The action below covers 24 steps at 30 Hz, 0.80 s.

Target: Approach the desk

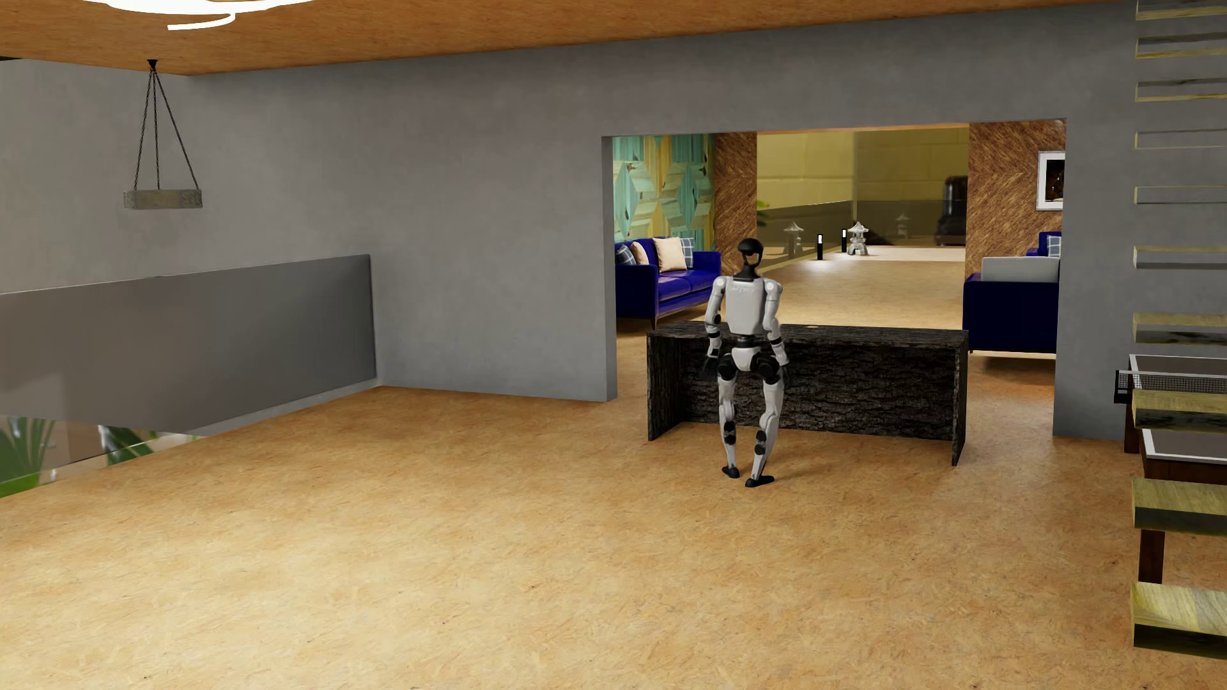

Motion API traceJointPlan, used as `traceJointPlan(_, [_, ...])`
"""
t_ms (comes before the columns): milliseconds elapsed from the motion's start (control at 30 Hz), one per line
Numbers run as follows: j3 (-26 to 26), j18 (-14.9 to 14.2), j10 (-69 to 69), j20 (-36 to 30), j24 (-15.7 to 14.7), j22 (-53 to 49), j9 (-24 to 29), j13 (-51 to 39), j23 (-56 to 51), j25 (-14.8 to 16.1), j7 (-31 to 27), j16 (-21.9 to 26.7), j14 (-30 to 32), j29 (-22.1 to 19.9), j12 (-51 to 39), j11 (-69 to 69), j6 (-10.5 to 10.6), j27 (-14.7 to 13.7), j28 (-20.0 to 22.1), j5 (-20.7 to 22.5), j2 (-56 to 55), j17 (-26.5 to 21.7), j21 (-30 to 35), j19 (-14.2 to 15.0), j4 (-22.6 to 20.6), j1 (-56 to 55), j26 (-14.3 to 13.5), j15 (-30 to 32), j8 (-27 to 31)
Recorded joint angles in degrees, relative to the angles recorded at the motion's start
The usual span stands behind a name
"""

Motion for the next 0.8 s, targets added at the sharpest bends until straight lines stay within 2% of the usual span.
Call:
traceJointPlan(33, [-0.2,0.1,-0.4,-0.3,-0.1,-1.1,0.2,-1.4,0.6,-0.3,0.9,-0.1,-0.2,0.4,-1.0,0.5,0.5,0.7,0.7,-0.2,-0.1,0.1,0.1,0.6,0.0,0.9,-0.2,-0.6,0.5])
traceJointPlan(100, [-0.7,0.6,-2.6,-2.0,0.6,-3.0,0.3,-3.8,0.7,-0.8,2.6,0.5,-0.9,0.5,-3.9,0.5,1.2,0.1,1.5,-0.6,0.4,0.3,0.4,2.2,-0.6,3.0,-0.2,-1.6,1.0])
traceJointPlan(200, [-1.8,0.3,-5.1,-6.4,4.7,-5.4,0.0,-6.0,-3.1,-0.3,3.2,3.4,-0.2,0.0,-10.4,-0.8,1.7,-1.1,0.7,-1.2,1.3,1.2,1.6,1.4,-2.1,4.3,-1.4,-3.1,0.9])
traceJointPlan(333, [-2.7,-0.8,-4.9,-5.0,2.9,-10.9,-0.1,-6.0,-6.5,0.7,2.0,5.2,0.1,-1.5,-16.5,-0.7,2.0,-3.9,4.8,-1.8,1.0,1.5,2.8,-0.5,-2.9,3.3,-2.5,-4.7,-0.5])
traceJointPlan(500, [-3.2,-0.8,-4.3,-3.8,0.0,-12.4,-0.1,-5.6,-4.9,1.0,-0.5,3.4,2.1,-1.6,-19.0,-1.0,1.6,-1.3,6.9,-2.3,1.3,0.6,1.5,-1.5,-3.8,1.9,-2.8,-5.0,-2.0])
traceJointPlan(600, [-3.1,0.2,-6.2,-5.0,-0.9,-9.1,-0.4,-4.5,-2.8,0.2,-0.6,2.1,2.7,-0.7,-18.1,-1.7,1.1,-0.2,5.4,-2.5,1.4,-0.4,0.9,-1.6,-4.9,2.2,-2.6,-4.8,-2.6])
traceJointPlan(733, [-2.7,1.0,-8.2,-6.9,-2.1,-1.5,-0.6,-2.5,-2.2,-0.1,-0.8,1.6,2.9,-0.6,-15.1,-2.3,0.2,-0.4,0.8,-2.6,1.5,-1.0,-0.2,-1.2,-5.9,2.6,-1.2,-4.6,-3.1])
traceJointPlan(800, [-2.5,0.9,-7.9,-7.6,-2.1,0.9,-0.7,-2.1,-3.3,0.6,-1.4,2.0,2.5,-0.6,-12.8,-2.9,-0.3,0.1,-0.4,-2.4,1.7,-0.5,-1.2,-1.3,-5.8,2.3,-0.3,-0.7,-3.7])
